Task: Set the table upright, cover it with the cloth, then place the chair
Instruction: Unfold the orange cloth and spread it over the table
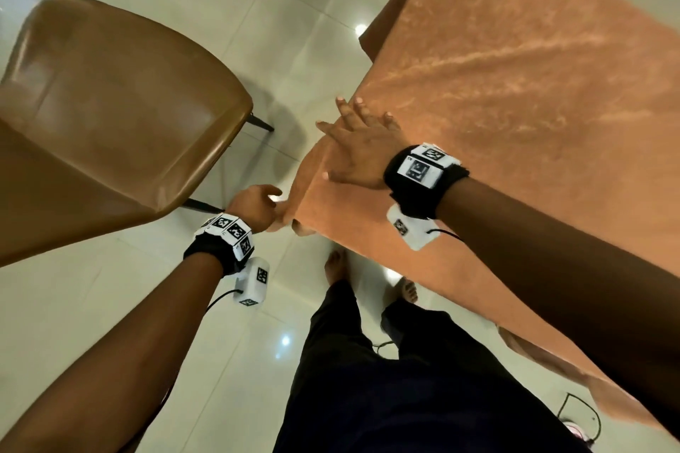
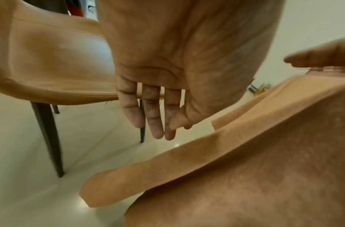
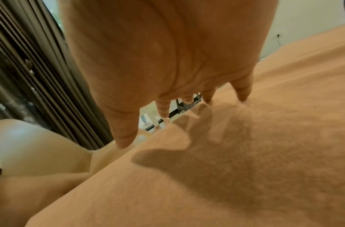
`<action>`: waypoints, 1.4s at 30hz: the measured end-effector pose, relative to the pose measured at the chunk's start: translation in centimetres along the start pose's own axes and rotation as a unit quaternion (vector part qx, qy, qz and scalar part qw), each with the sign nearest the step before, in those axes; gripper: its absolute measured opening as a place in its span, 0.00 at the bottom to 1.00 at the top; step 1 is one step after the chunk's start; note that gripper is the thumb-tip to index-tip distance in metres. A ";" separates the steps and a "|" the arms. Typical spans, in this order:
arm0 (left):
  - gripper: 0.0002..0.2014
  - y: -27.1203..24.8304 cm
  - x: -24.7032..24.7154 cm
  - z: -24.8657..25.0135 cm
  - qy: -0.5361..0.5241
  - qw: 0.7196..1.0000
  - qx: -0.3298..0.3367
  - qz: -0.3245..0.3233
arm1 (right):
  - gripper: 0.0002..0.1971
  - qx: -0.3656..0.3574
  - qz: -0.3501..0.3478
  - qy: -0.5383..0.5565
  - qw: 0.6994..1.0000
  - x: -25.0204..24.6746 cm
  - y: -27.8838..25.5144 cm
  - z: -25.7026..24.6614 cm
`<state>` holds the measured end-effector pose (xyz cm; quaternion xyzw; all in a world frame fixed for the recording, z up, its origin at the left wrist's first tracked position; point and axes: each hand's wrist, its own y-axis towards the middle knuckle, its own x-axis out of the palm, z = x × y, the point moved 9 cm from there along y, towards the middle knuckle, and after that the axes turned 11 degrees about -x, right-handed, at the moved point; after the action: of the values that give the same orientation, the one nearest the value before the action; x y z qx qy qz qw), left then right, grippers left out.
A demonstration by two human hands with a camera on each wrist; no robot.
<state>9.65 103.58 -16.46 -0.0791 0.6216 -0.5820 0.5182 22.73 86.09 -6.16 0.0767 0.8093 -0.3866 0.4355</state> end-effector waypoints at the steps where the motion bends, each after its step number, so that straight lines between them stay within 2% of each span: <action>1: 0.19 -0.2 -0.8 1.2 -0.022 1.000 0.017 0.010 | 0.44 0.005 0.032 0.019 0.999 -0.7 -0.8 1.3; 4: 0.14 -1.2 -3.2 6.0 -0.088 0.992 0.083 0.035 | 0.43 0.044 0.099 0.054 0.993 -2.4 -3.3 7.2; 6: 0.15 -2.3 -4.8 10.1 -0.104 0.984 0.136 0.057 | 0.44 0.067 0.119 0.045 0.990 -4.0 -4.5 11.6; 8: 0.19 -3.6 -6.3 15.0 -0.067 0.970 0.207 0.105 | 0.44 0.089 0.122 0.028 0.988 -5.8 -4.7 16.2; 10: 0.23 -5.1 -7.0 20.5 0.015 0.947 0.283 0.152 | 0.45 0.109 0.122 0.025 0.986 -7.8 -4.3 20.3; 12: 0.28 -5.8 -6.1 25.5 0.104 0.924 0.329 0.166 | 0.47 0.125 0.125 0.023 0.984 -9.9 -3.2 24.0; 17: 0.41 -4.3 -3.0 35.0 0.244 0.896 0.342 0.144 | 0.46 0.142 0.126 0.009 0.982 -14.4 -0.1 30.0; 21: 0.51 -1.1 -3.3 40.8 0.284 0.895 0.316 0.136 | 0.45 0.133 0.089 -0.009 0.987 -14.6 2.1 31.0; 24: 0.57 1.9 -3.5 42.6 0.298 0.905 0.281 0.113 | 0.45 0.136 0.097 -0.012 0.986 -14.1 3.8 31.8; 27: 0.60 3.8 -4.2 43.1 0.311 0.901 0.279 0.120 | 0.46 0.146 0.102 -0.005 0.984 -14.9 5.4 32.6; 31: 0.62 5.4 -5.9 43.6 0.287 0.911 0.277 0.107 | 0.44 0.131 0.110 -0.010 0.985 -17.0 7.5 32.0; 34: 0.64 6.3 -7.0 43.8 0.255 0.922 0.278 0.093 | 0.52 0.124 0.102 -0.007 0.987 -17.7 10.1 32.5; 35: 0.63 6.5 -7.3 43.7 0.244 0.926 0.274 0.091 | 0.53 0.125 0.104 0.000 0.987 -18.0 10.7 32.6; 38: 0.60 6.5 -7.6 43.3 0.226 0.933 0.267 0.081 | 0.47 0.140 0.102 0.017 0.985 -18.6 10.5 32.6; 42: 0.51 5.0 -7.5 41.1 0.199 0.944 0.250 0.080 | 0.47 0.139 0.100 0.028 0.985 -19.0 9.8 32.1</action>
<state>45.79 83.97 -7.52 0.2200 0.5512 -0.6791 0.4320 59.55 74.63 -7.49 0.2276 0.7478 -0.4476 0.4344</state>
